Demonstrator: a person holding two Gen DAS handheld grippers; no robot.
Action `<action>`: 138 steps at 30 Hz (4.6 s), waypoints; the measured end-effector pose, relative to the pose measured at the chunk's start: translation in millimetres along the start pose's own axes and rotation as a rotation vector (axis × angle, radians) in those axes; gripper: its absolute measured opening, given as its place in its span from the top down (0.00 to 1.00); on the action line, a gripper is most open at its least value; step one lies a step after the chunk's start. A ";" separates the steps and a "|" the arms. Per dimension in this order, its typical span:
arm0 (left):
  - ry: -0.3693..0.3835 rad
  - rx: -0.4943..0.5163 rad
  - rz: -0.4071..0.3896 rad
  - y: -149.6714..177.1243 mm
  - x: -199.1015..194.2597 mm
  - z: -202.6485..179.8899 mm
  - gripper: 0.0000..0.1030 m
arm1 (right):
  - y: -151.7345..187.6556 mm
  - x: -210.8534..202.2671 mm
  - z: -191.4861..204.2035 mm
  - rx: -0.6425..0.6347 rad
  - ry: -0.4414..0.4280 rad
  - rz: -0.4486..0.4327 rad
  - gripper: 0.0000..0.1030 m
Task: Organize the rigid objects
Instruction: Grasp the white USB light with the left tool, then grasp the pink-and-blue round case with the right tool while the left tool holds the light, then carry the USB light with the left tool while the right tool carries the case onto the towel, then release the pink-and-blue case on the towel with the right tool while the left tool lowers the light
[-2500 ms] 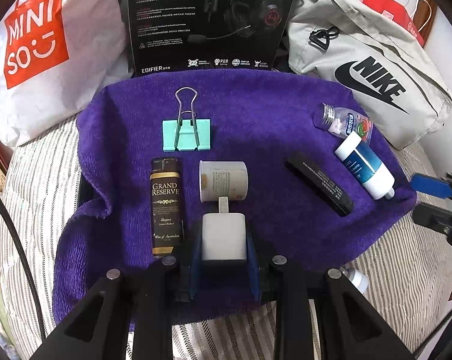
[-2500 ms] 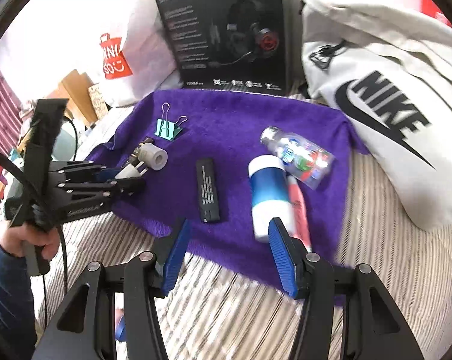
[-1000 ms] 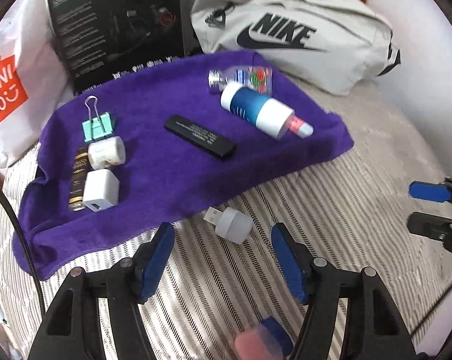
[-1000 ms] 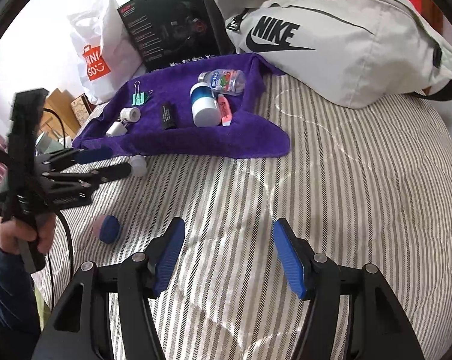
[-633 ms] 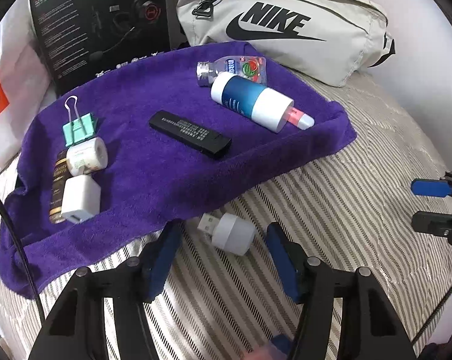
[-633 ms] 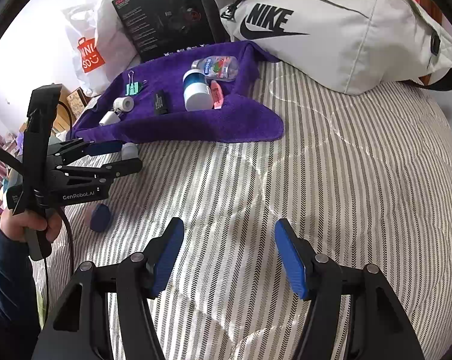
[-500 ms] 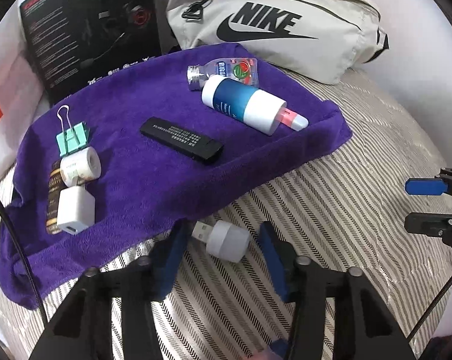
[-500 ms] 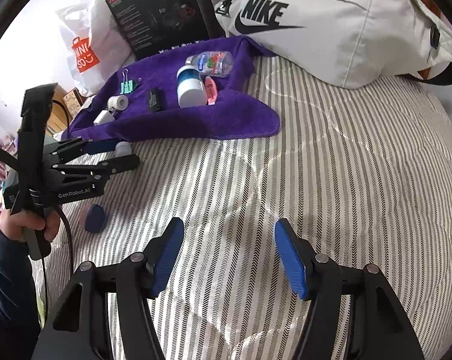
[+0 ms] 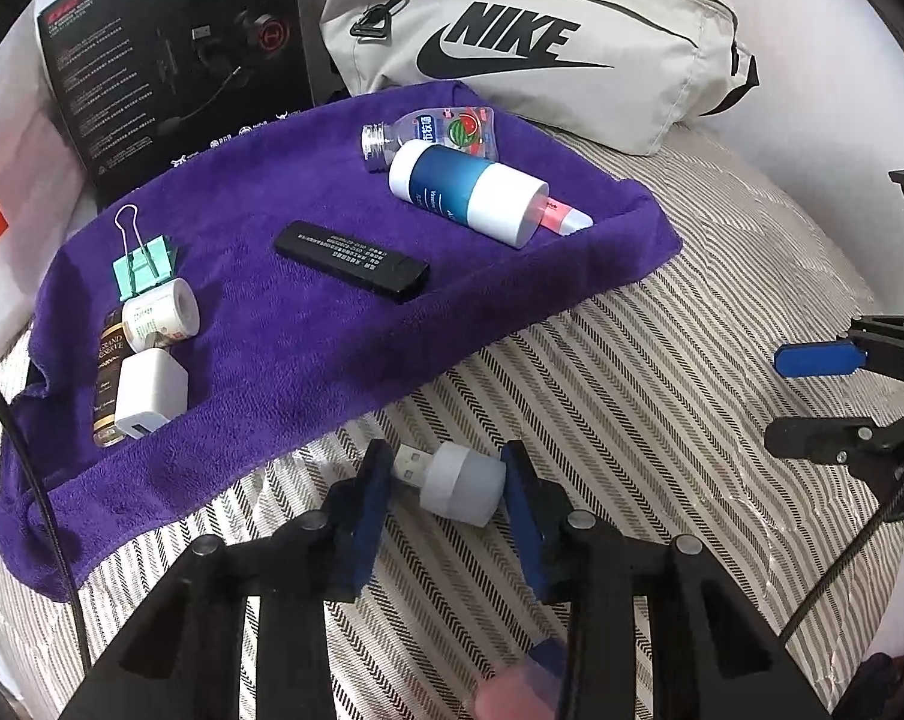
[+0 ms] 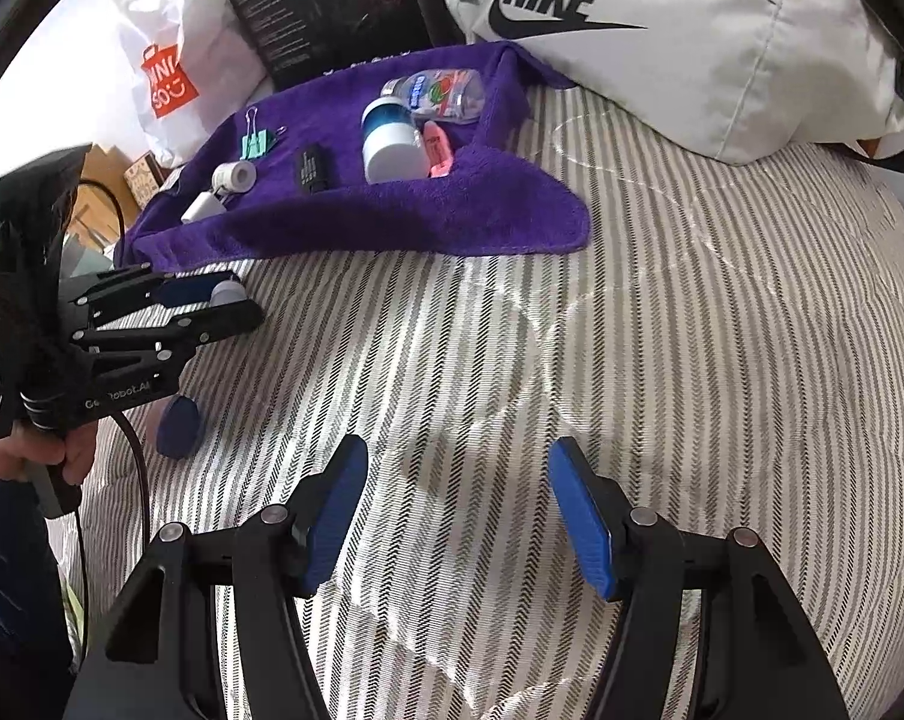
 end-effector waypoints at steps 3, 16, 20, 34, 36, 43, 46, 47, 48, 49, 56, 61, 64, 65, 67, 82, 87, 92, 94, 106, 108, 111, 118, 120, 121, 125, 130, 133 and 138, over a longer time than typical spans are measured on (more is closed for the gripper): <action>0.016 -0.034 0.004 -0.4 -0.4 3.6 0.66 | 0.6 -0.5 4.7 -0.006 -0.006 0.001 0.39; -0.126 -0.170 -0.014 24.4 -38.2 69.4 0.66 | -0.4 -6.5 50.7 -0.078 -0.119 -0.026 0.39; -0.151 -0.212 -0.019 40.5 -50.3 89.7 0.66 | -0.5 -2.8 82.8 -0.128 -0.169 -0.028 0.39; -0.101 -0.266 -0.063 57.2 -60.4 108.8 0.66 | 13.4 27.9 155.6 -0.118 -0.122 -0.027 0.39; -0.094 -0.279 -0.069 58.4 -60.7 111.7 0.66 | 14.0 32.7 159.7 -0.118 -0.078 -0.041 0.39; -0.096 -0.283 -0.069 61.9 -59.7 115.3 0.66 | 25.5 39.4 180.1 -0.264 0.061 -0.115 0.47; -0.099 -0.283 -0.059 63.6 -57.4 116.9 0.66 | 25.3 35.2 169.6 -0.261 0.033 -0.102 0.56; -0.100 -0.284 -0.057 63.8 -56.7 117.3 0.66 | 24.7 33.6 164.9 -0.254 0.034 -0.096 0.61; -0.098 -0.285 -0.054 64.1 -55.8 117.4 0.66 | 23.3 32.4 158.3 -0.246 0.036 -0.091 0.61; -0.099 -0.286 -0.053 64.3 -55.5 117.5 0.66 | 23.0 30.8 150.8 -0.234 0.046 -0.089 0.61; -0.100 -0.279 -0.045 60.8 -52.3 115.2 0.66 | 23.1 29.6 145.4 -0.276 0.004 -0.117 0.58; -0.100 -0.272 -0.041 59.9 -48.7 111.5 0.66 | 21.0 31.6 147.5 -0.311 -0.004 -0.126 0.58; -0.106 -0.263 -0.038 60.3 -47.8 109.7 0.66 | 20.0 32.6 147.7 -0.325 -0.009 -0.124 0.58; -0.105 -0.264 -0.037 60.7 -48.5 110.1 0.66 | 20.0 32.7 147.5 -0.329 -0.009 -0.123 0.59; -0.106 -0.272 -0.038 61.4 -50.8 111.4 0.66 | 18.6 33.2 145.8 -0.324 -0.018 -0.122 0.61; -0.115 -0.296 -0.080 37.1 -75.3 121.2 0.66 | -8.8 16.6 113.9 -0.222 -0.127 -0.095 0.65; -0.102 -0.287 -0.088 19.2 -71.2 118.7 0.66 | -30.5 7.7 111.4 -0.228 -0.133 -0.134 0.65; -0.088 -0.291 -0.088 9.2 -63.2 118.0 0.66 | -54.3 7.4 105.0 -0.231 -0.126 -0.148 0.65; -0.087 -0.290 -0.085 7.2 -61.0 119.9 0.66 | -65.4 10.4 101.3 -0.225 -0.129 -0.149 0.65; -0.113 -0.311 -0.079 3.5 -53.4 146.2 0.66 | -149.7 69.6 103.8 -0.210 -0.119 -0.154 0.65; -0.120 -0.316 -0.083 1.8 -54.7 151.0 0.66 | -160.8 84.8 105.6 -0.210 -0.111 -0.149 0.65; -0.127 -0.320 -0.087 -0.6 -54.9 155.8 0.66 | -175.2 107.8 105.9 -0.209 -0.089 -0.132 0.65; -0.121 -0.319 -0.086 -4.3 -51.0 161.9 0.66 | -196.4 154.2 104.6 -0.252 -0.003 -0.084 0.65; -0.126 -0.317 -0.083 -4.6 -48.9 162.8 0.66 | -197.4 161.2 104.5 -0.264 0.019 -0.080 0.65; -0.126 -0.317 -0.080 -4.8 -47.7 163.3 0.66 | -197.7 163.5 104.2 -0.263 0.020 -0.072 0.65; -0.123 -0.319 -0.082 -5.7 -46.6 164.1 0.66 | -197.1 165.1 104.8 -0.278 0.027 -0.062 0.64; -0.140 -0.316 -0.065 -3.9 -44.3 165.4 0.66 | -193.8 165.2 106.7 -0.309 0.020 -0.036 0.49; -0.138 -0.320 -0.065 -3.3 -45.2 165.1 0.66 | -189.3 157.7 102.4 -0.304 0.015 -0.041 0.43; -0.135 -0.309 -0.072 -8.7 -47.4 158.3 0.66 | -180.0 130.0 92.7 -0.294 0.009 -0.059 0.43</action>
Point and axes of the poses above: each gripper's, at about its wrist camera, not at the fingertips, and x roughly the way its jaws point, z to its left, y to its underside, the point moved 4 cm from there along x, roughly the way its jaws point, and after that the axes turned 9 degrees about -z, right-handed, at the moved point
